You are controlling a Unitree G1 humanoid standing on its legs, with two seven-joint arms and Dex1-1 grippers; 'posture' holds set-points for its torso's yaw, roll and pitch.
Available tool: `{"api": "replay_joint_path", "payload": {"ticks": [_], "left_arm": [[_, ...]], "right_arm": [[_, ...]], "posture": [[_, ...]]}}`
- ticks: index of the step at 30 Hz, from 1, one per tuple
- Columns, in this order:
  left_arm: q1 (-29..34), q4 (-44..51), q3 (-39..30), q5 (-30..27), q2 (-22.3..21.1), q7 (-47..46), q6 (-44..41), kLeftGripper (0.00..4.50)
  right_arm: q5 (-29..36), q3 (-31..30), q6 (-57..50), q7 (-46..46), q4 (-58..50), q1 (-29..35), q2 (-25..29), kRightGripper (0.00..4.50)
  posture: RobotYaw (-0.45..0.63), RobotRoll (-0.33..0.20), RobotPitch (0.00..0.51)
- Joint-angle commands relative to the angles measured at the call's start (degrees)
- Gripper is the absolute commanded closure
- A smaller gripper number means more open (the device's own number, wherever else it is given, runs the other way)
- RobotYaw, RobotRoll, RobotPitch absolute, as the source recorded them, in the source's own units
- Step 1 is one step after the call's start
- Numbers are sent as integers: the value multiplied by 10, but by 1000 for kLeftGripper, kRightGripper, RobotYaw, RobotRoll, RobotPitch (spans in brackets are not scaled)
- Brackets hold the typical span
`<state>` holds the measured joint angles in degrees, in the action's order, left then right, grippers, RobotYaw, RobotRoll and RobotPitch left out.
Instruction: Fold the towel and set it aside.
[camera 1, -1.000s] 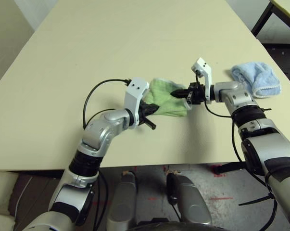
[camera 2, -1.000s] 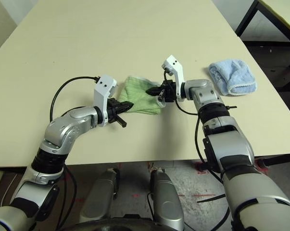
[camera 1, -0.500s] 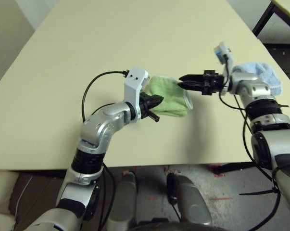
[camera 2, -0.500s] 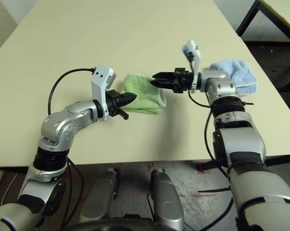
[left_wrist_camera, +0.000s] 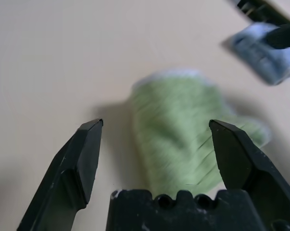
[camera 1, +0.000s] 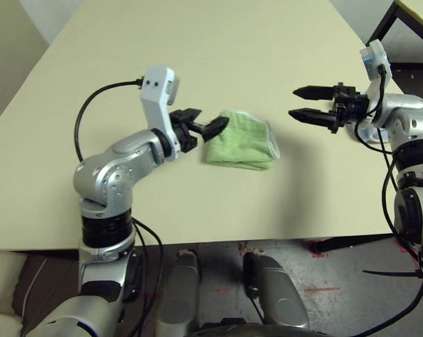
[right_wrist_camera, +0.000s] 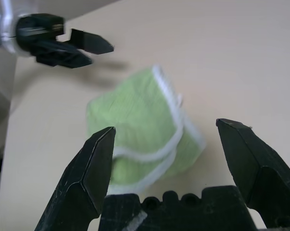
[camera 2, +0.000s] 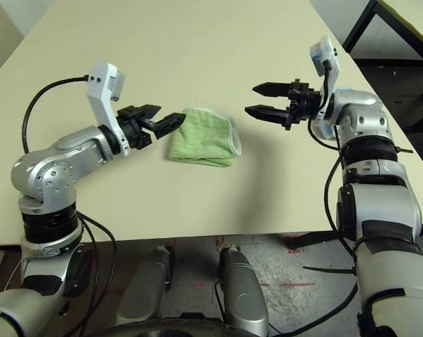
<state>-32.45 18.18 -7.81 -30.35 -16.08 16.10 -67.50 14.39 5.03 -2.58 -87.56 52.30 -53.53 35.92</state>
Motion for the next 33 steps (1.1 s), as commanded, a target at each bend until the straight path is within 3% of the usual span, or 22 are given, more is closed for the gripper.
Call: {"api": "replay_joint_path", "payload": {"ticks": [1,13,25,33], "left_arm": [[5,-36,15,-2,1,9,-8,18],[-55,-176,42,-6,23,55,0,18],[-96,-298,93,26,39,95,50,18],[-97,-323,59,28,67,73,68,2917]], "right_arm": [[-6,-12,7,-23,-45,35,24,0],[10,-12,-14,-16,-163,140,40,0],[19,-13,-25,9,-198,163,38,0],[21,-17,-19,12,-200,164,33,0]], "posture": [[117,0,141],[61,0,143],[39,0,143],[45,0,141]]}}
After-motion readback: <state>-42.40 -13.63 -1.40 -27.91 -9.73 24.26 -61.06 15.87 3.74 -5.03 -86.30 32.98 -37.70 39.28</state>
